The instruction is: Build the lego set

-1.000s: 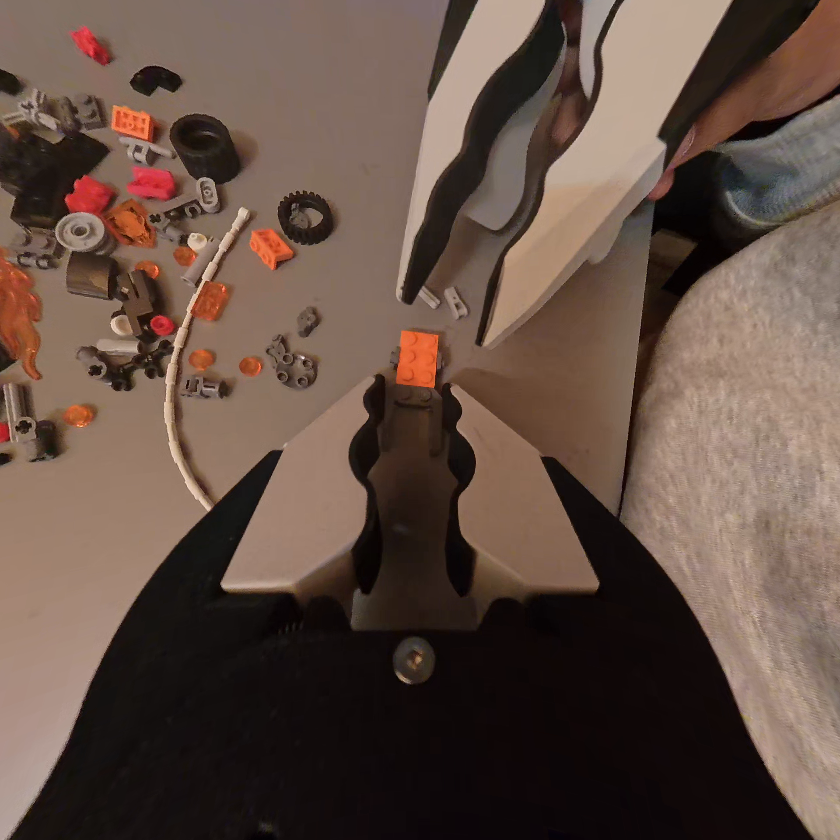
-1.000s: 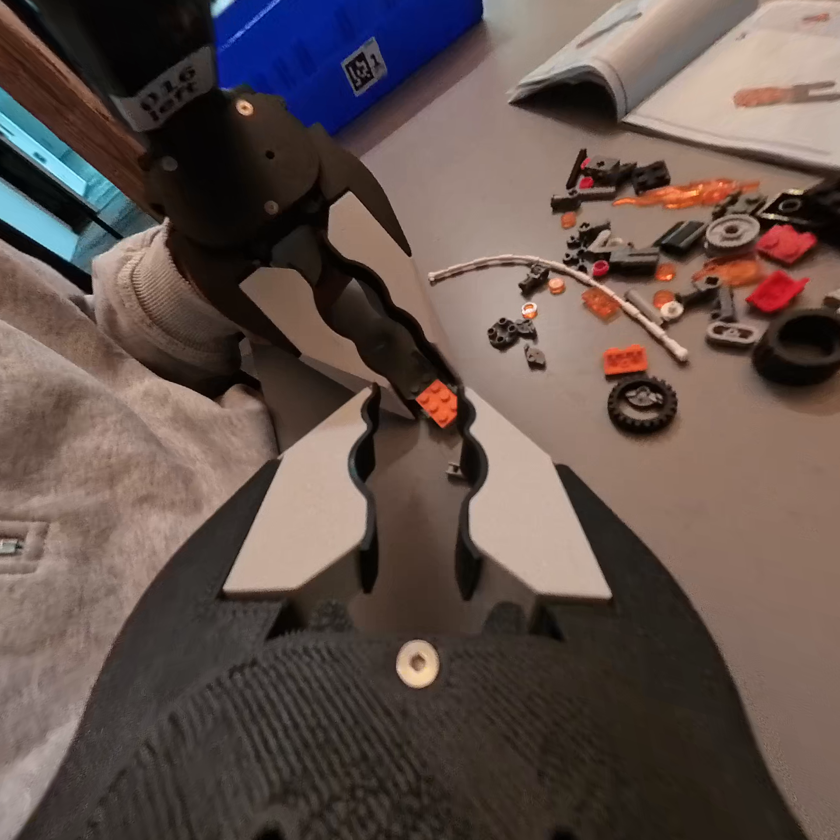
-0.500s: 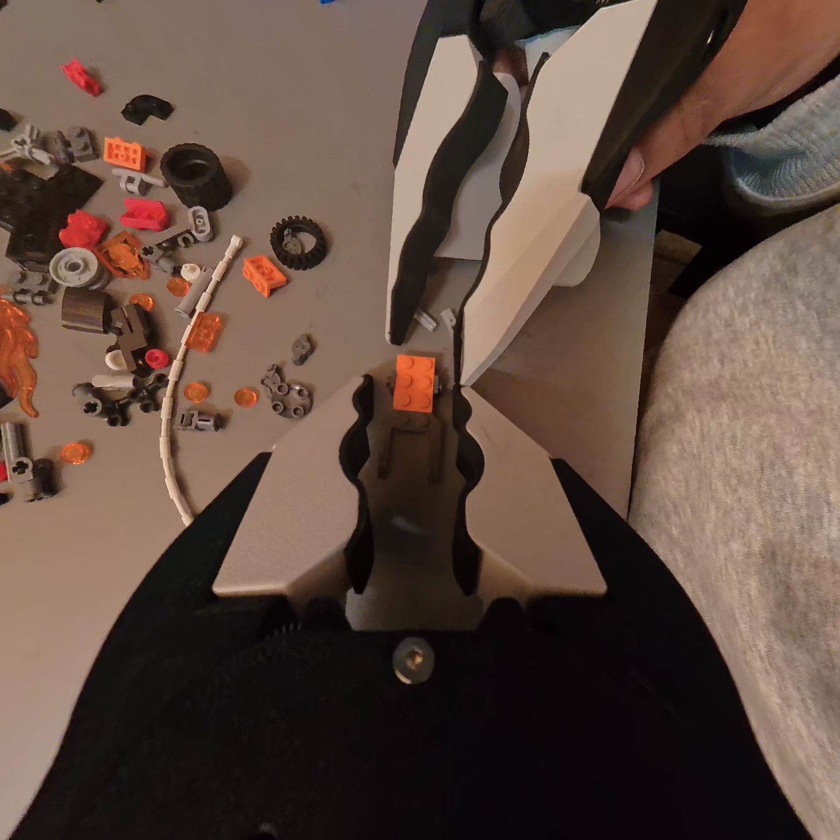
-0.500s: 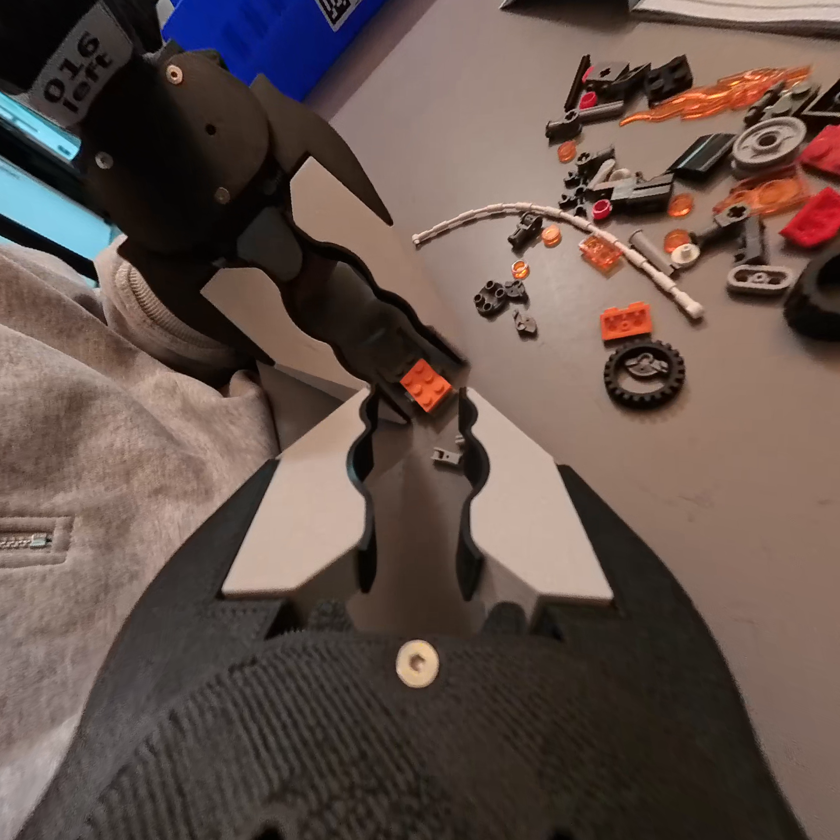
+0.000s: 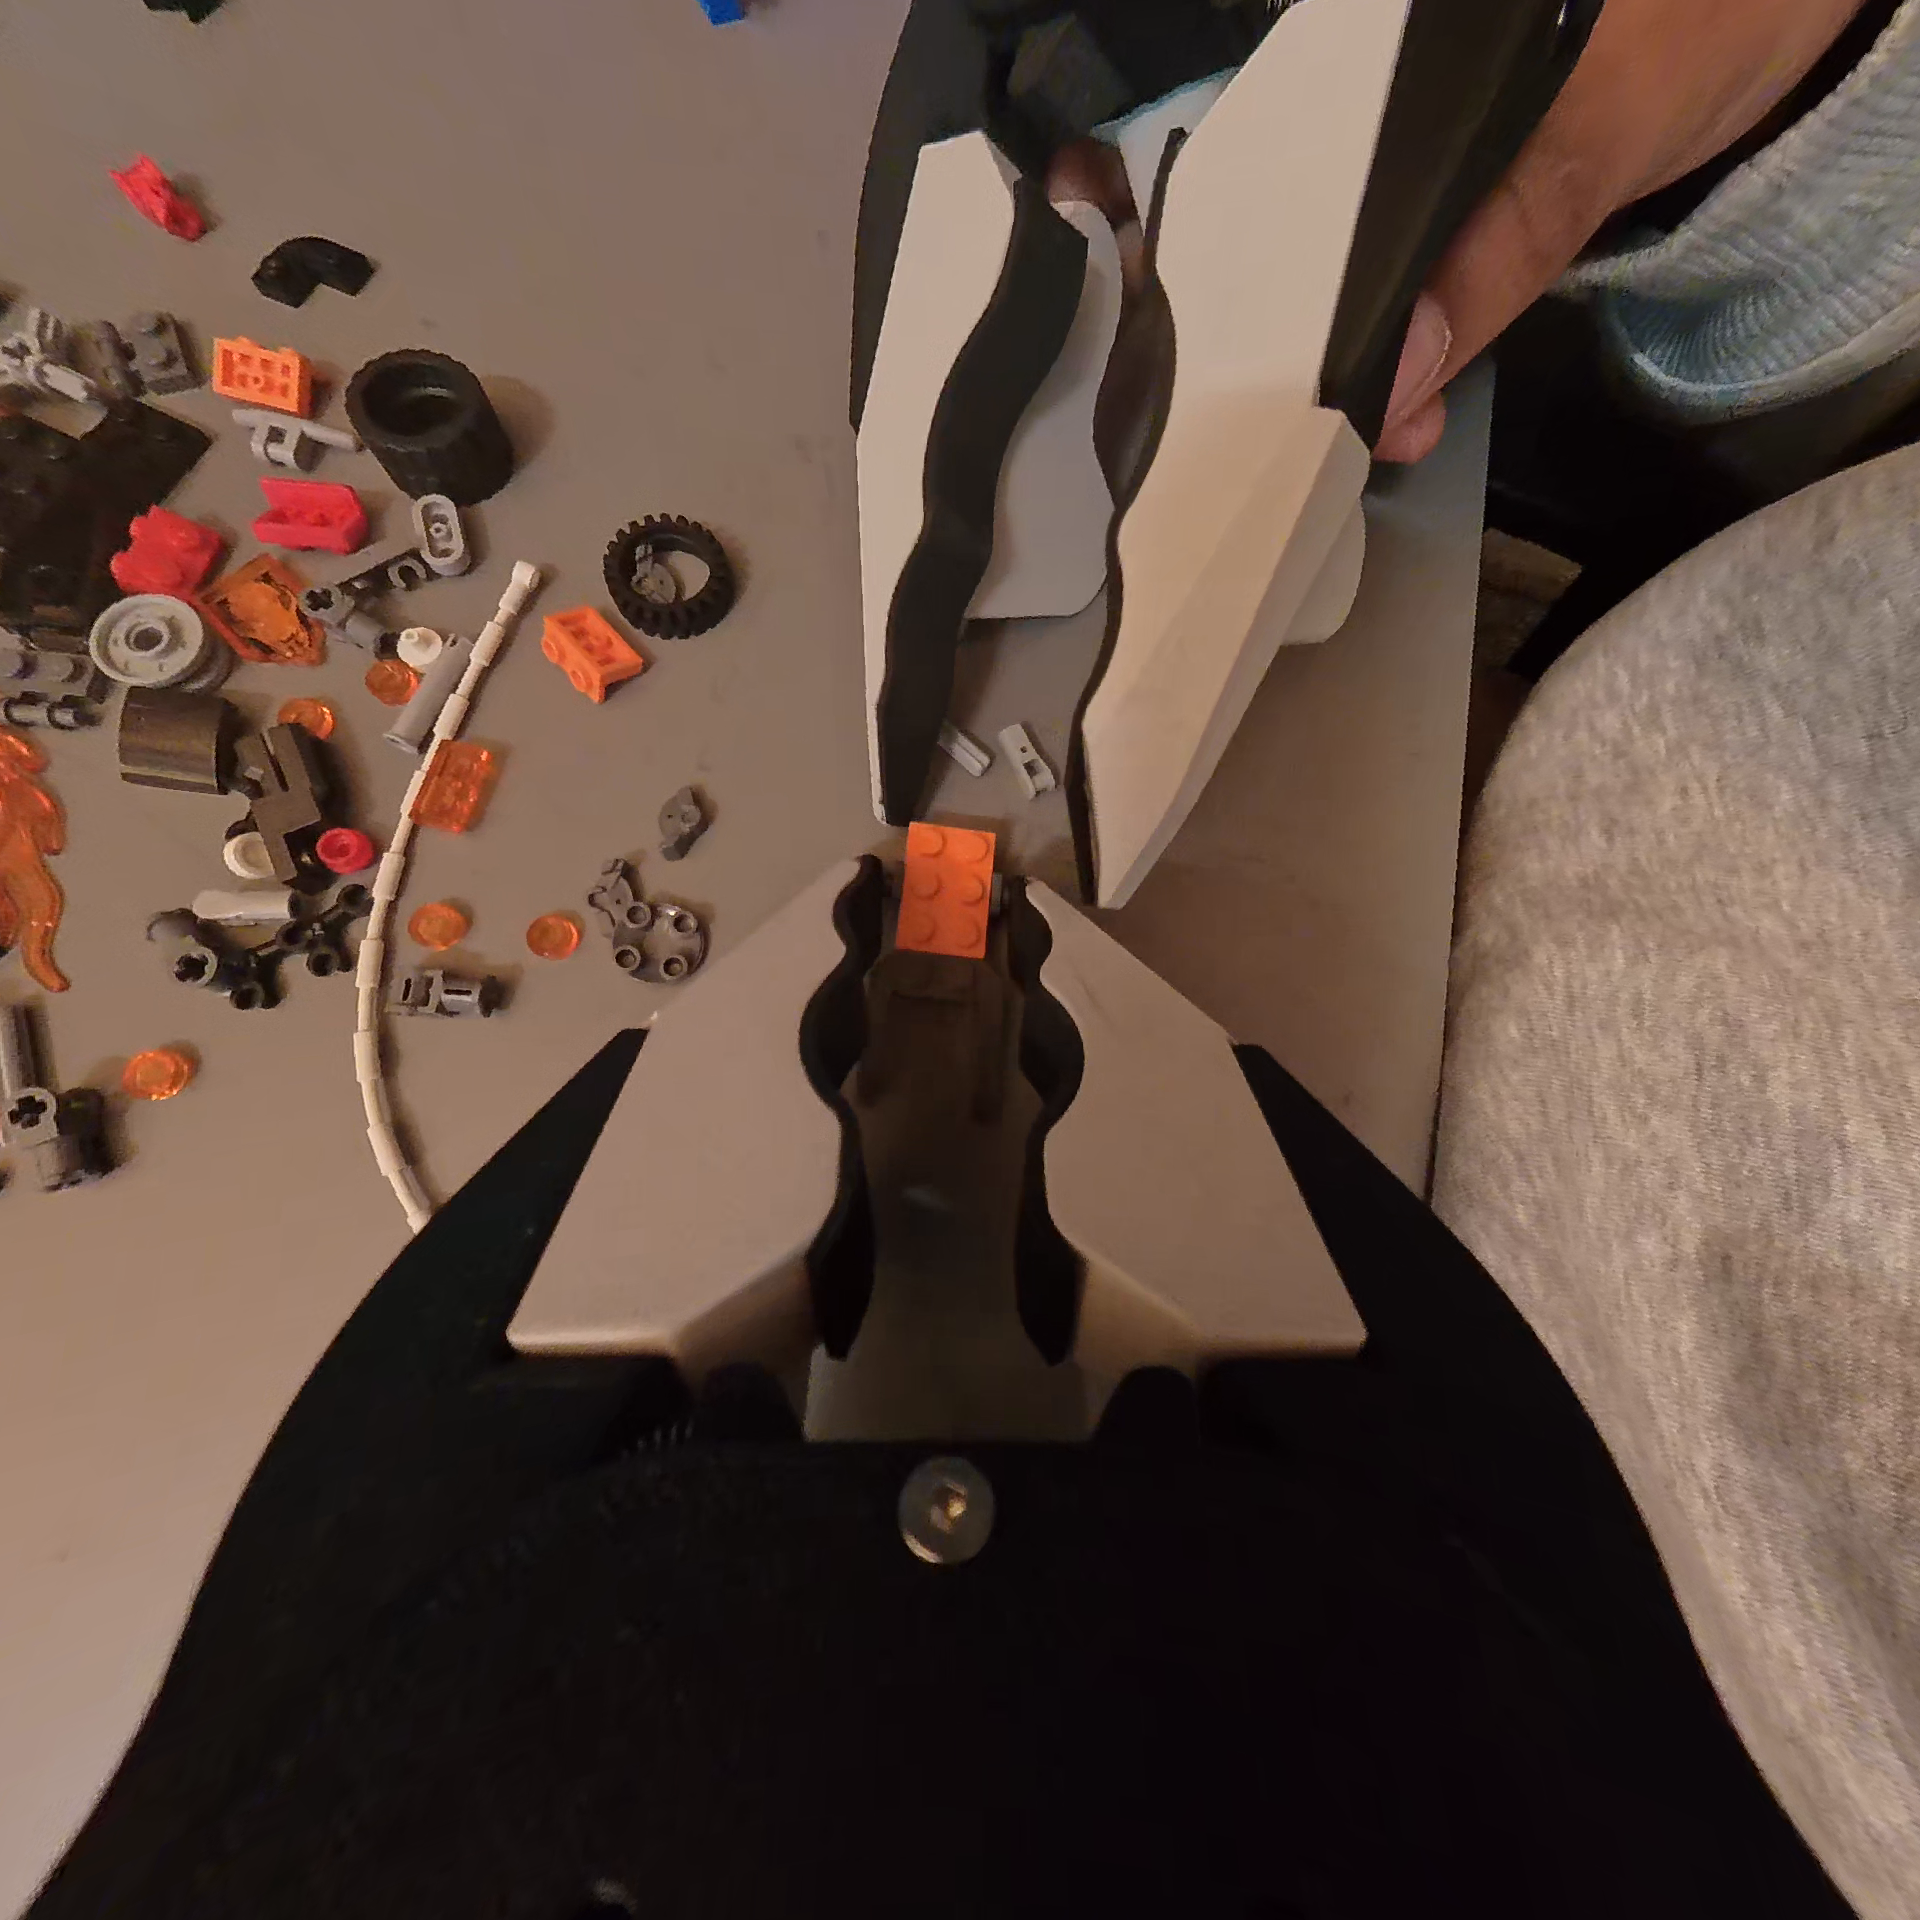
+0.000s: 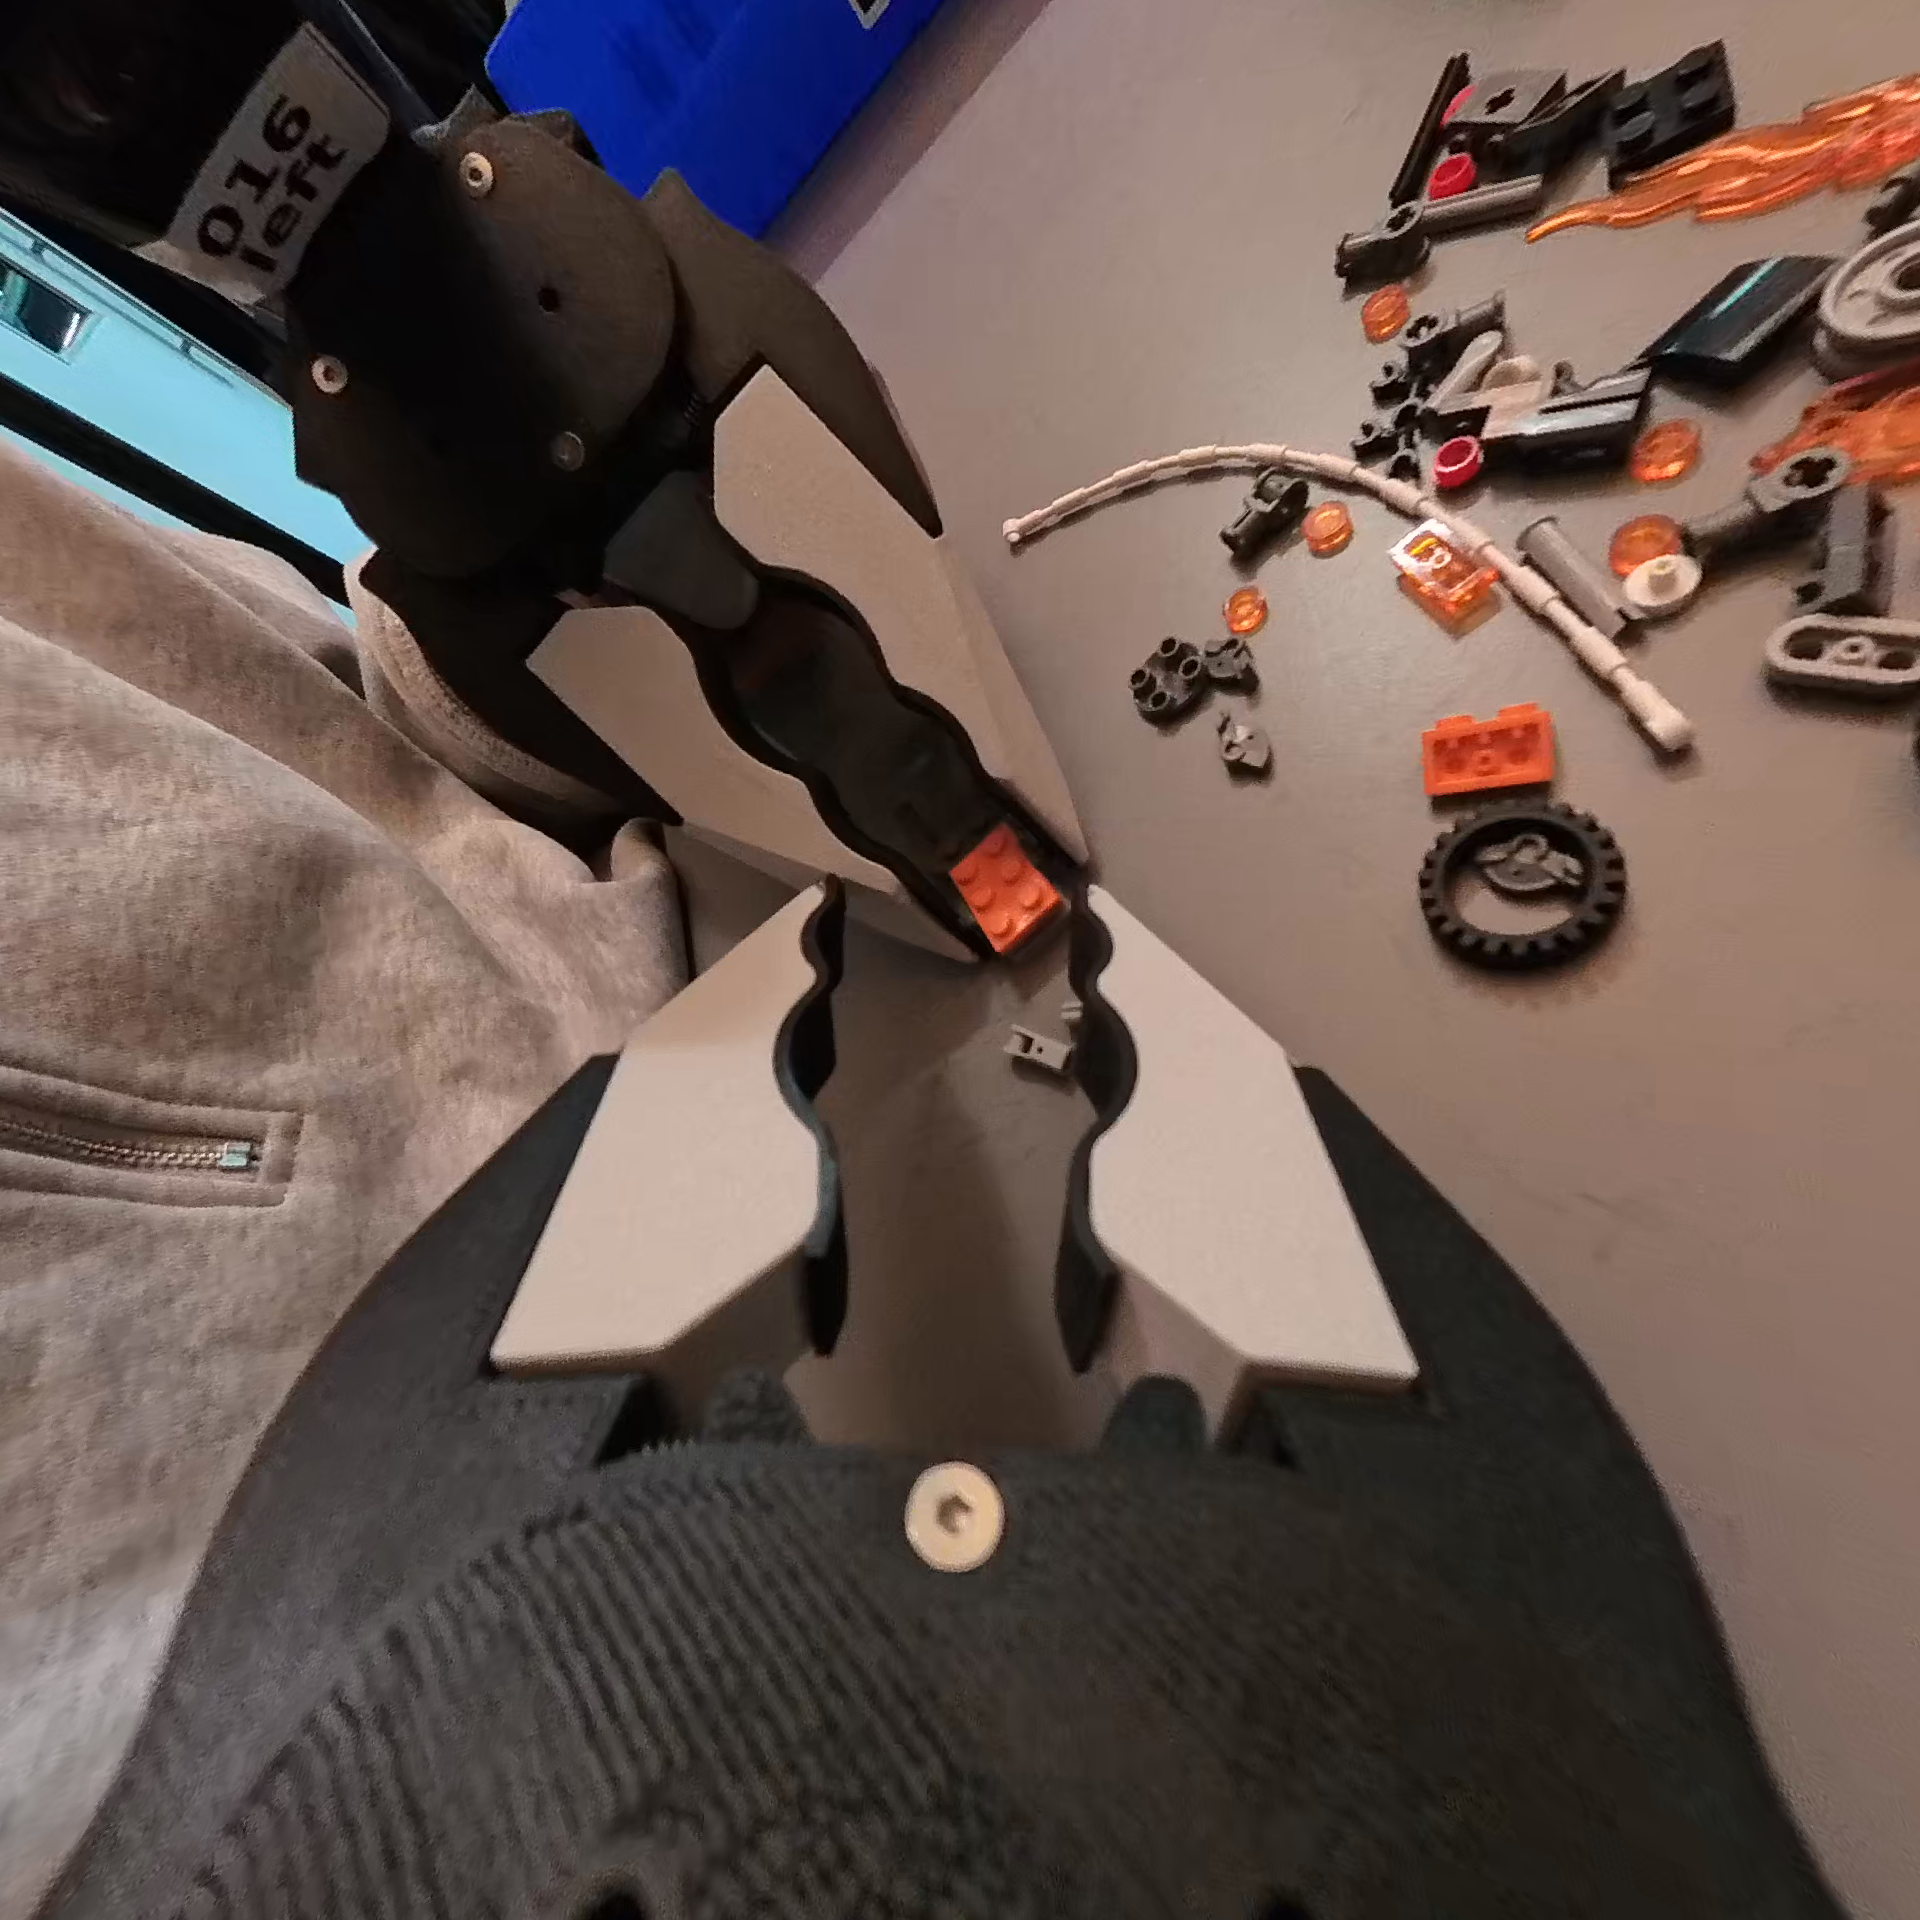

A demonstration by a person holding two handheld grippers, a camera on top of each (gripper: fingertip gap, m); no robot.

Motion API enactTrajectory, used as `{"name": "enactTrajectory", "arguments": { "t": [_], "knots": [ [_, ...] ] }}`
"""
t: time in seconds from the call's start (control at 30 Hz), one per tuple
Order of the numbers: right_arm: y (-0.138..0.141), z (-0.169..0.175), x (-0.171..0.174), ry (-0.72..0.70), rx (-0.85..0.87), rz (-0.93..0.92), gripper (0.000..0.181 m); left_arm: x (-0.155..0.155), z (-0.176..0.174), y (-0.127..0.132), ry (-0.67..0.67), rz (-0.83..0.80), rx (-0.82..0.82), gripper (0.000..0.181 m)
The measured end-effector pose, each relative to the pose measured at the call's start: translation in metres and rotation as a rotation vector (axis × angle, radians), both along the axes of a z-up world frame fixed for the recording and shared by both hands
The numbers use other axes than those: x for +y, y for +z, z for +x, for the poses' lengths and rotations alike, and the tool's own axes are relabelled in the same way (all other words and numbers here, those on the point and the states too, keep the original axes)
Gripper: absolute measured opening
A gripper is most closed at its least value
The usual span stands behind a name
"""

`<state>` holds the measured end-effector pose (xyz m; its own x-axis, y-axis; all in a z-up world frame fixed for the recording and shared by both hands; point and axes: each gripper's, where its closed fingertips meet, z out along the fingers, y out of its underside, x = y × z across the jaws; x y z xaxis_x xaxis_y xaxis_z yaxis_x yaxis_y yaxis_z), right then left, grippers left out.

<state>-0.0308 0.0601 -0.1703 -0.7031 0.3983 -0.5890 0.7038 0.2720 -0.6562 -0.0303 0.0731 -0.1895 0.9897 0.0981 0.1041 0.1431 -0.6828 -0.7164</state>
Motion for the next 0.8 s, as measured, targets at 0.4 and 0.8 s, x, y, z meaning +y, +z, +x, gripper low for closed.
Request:
{"name": "enactTrajectory", "arguments": {
  "t": [0.4, 0.8],
  "knots": [
    [0.0007, 0.0011, -0.0015, 0.020, -0.044, -0.026, 0.042, 0.0001, 0.0012, -0.0003, -0.006, 0.000, -0.026, 0.022],
    [-0.0047, -0.0066, 0.0023, -0.035, -0.215, -0.047, 0.019, 0.0000, 0.0017, -0.0007, -0.003, 0.000, -0.048, 0.022]
  ]
}}
